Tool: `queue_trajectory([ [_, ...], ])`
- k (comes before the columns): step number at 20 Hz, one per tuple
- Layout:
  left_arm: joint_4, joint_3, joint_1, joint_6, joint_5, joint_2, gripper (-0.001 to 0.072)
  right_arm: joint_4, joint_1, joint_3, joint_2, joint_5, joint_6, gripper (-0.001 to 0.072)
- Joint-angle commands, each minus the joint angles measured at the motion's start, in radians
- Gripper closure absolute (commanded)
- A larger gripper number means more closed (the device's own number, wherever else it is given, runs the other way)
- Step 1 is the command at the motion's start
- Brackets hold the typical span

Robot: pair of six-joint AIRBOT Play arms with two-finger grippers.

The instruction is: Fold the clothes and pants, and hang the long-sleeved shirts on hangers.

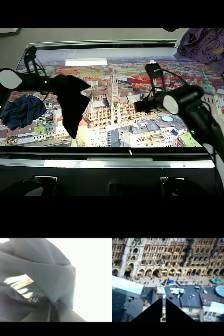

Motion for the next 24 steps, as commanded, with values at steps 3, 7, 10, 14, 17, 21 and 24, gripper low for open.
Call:
queue_trajectory([
  [3,-0.18,0.007,-0.364,0.002,0.127,0.023,0.0693,-0.385,-0.001,0.001,0.175,0.315,0.008,0.0623],
  [7,-0.18,0.007,-0.55,-0.115,0.221,-0.147,0.0688,-0.424,-0.001,0.0,0.275,0.394,0.015,0.0626],
  [10,-0.186,0.008,-0.593,-0.17,0.197,-0.326,0.0302,-0.419,-0.001,0.0,0.298,0.42,0.06,0.0628],
  [14,-0.217,0.008,-0.526,-0.148,0.141,-0.354,0.0023,-0.343,-0.001,-0.02,0.298,0.382,0.159,0.0623],
  [17,-0.185,0.008,-0.398,-0.073,0.012,-0.245,0.0024,-0.354,-0.001,-0.034,0.283,0.335,0.268,0.0622],
  [21,0.003,0.008,-0.227,-0.046,-0.175,-0.092,0.0026,-0.498,-0.051,-0.021,0.28,0.247,0.347,0.0515],
  [24,0.033,0.008,-0.125,-0.046,-0.18,-0.033,0.0027,-0.265,-0.332,-0.025,0.264,0.112,0.426,0.0514],
])
